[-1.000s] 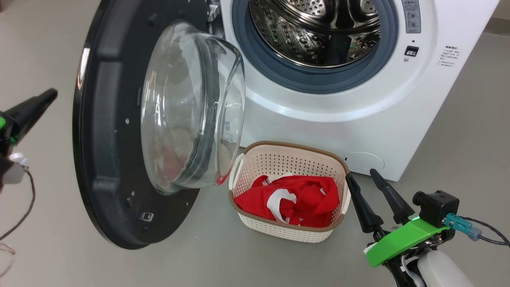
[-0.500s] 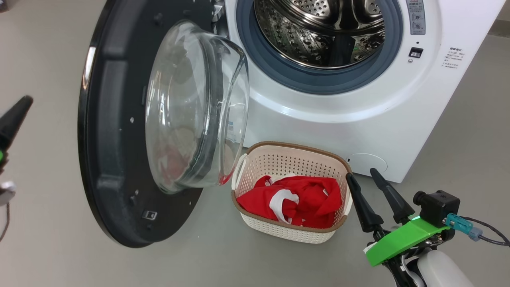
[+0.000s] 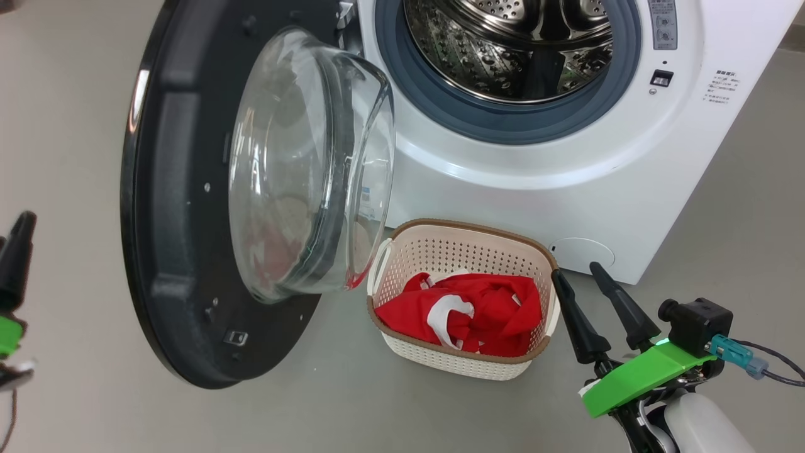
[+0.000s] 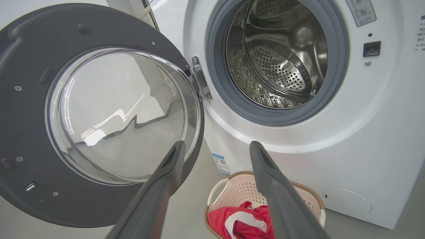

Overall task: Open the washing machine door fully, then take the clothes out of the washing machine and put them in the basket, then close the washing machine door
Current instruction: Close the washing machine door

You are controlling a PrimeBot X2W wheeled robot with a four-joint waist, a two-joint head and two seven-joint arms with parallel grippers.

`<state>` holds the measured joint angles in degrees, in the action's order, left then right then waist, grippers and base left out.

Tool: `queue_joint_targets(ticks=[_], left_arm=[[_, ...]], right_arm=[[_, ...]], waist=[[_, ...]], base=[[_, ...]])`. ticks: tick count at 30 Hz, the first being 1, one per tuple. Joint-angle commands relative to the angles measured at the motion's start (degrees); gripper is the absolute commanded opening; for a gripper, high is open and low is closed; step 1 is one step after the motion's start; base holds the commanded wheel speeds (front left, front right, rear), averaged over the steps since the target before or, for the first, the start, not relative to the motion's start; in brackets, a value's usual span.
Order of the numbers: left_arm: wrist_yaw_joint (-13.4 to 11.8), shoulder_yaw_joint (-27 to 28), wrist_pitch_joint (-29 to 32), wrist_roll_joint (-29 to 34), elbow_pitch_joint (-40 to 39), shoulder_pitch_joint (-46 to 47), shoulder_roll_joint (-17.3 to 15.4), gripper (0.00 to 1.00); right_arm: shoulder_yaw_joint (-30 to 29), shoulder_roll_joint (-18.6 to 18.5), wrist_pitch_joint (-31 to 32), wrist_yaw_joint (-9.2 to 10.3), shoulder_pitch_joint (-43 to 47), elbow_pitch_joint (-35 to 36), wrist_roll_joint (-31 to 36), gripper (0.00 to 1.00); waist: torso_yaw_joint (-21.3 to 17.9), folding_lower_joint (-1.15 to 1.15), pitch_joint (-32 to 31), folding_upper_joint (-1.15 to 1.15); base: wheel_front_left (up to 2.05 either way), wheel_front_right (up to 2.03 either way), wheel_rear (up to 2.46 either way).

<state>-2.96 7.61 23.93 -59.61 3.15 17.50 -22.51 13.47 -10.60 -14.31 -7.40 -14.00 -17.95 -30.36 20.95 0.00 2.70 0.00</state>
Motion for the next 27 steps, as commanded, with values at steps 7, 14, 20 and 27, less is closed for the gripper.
queue_joint_targets(ticks=[7, 14, 20, 27], left_arm=[[2.7, 3.6, -6.9, 2.5, -4.2, -4.8, 0.2, 1.0], [4.2, 2.7, -14.8, 8.4, -5.8, -10.5, 2.3, 1.0], [4.7, 2.2, -19.6, 11.3, -5.6, -13.5, 4.0, 1.0], [4.9, 0.8, -24.1, 13.5, -4.8, -16.6, 6.7, 1.0]], right_arm=[[0.9, -0.3, -0.7, -0.09, -0.2, 1.6, 0.4, 1.0], [1.1, -0.5, -0.7, -0.09, -0.5, 1.6, 0.5, 1.0], [1.3, -0.6, -0.7, -0.09, -0.6, 1.6, 0.4, 1.0], [1.3, -0.8, -0.7, -0.09, -0.4, 1.5, 0.3, 1.0]], waist=[[0.1, 0.0, 0.5, 0.0], [0.3, 0.0, 0.9, 0.0], [0.3, 0.0, 1.0, 0.0], [0.4, 0.0, 0.7, 0.0]], base=[[0.0, 0.0, 0.0], [0.0, 0.0, 0.0], [0.0, 0.0, 0.0], [0.0, 0.0, 0.0]])
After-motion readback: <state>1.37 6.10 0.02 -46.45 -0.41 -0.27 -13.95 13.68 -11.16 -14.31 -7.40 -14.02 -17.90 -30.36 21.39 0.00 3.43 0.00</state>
